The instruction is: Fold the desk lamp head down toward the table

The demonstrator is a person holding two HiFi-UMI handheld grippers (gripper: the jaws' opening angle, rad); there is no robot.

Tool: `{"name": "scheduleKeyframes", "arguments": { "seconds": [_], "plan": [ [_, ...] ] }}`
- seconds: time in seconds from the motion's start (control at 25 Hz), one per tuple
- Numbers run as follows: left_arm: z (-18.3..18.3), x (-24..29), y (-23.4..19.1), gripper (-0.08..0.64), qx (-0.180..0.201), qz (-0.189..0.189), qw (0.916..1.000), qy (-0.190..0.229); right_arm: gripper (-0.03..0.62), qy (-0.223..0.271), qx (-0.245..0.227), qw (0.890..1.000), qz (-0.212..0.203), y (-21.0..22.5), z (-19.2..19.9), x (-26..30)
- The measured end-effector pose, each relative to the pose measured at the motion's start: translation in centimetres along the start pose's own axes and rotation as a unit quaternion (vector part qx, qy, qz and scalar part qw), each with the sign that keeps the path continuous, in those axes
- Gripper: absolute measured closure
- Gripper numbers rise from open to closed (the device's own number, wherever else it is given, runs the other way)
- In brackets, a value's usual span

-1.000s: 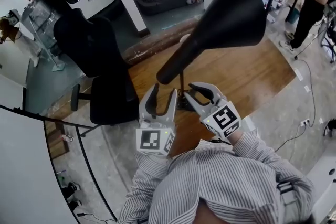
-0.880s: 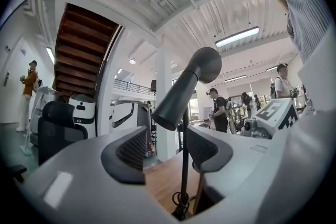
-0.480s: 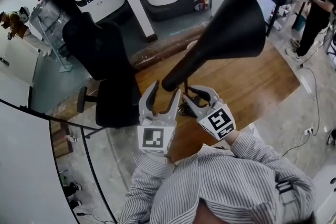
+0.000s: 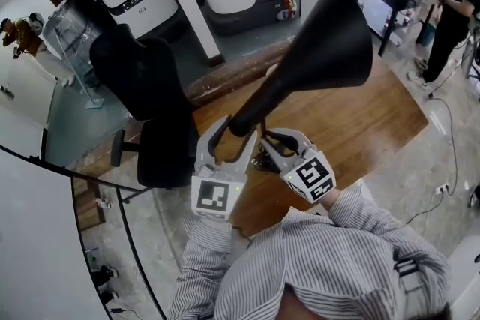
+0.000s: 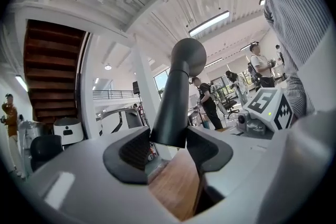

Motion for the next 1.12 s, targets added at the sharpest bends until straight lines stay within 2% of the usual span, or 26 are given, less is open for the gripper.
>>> {"name": "scheduleKeyframes", "arguments": {
  "seconds": [0.4,0.56,0.72,1.12],
  "plan": [
    [0.1,0.1,-0.2,0.341,0.028,0.038,0.9988,-0.012,0.541,0.001,0.007,1.000,-0.004,0.1,-0.2,0.0],
    [-0.3,-0.1,-0.6,0.341,0.049,0.049,0.9973,-0.023,0.543,0.003,0.009,1.000,-0.002,0.0,-0.1,0.1],
    [-0.6,-0.1,-0.8,0.342,0.070,0.067,0.9944,-0.042,0.543,0.002,0.014,1.000,0.000,0.1,-0.1,0.0],
    [-1.0,-0.3,-1.2,0.348,0.081,0.128,0.9848,-0.086,0.543,0.001,0.014,1.000,0.002,0.1,-0.1,0.1]
  ]
}}
Point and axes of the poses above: the fingertips, and each gripper's own axes: x forward along the fingers, y to its right, z out of its underside, the point moved 2 cm from there along -x, backward along the fingers, and after that the axes turned 11 degrees about y, right-handed, at the moved point
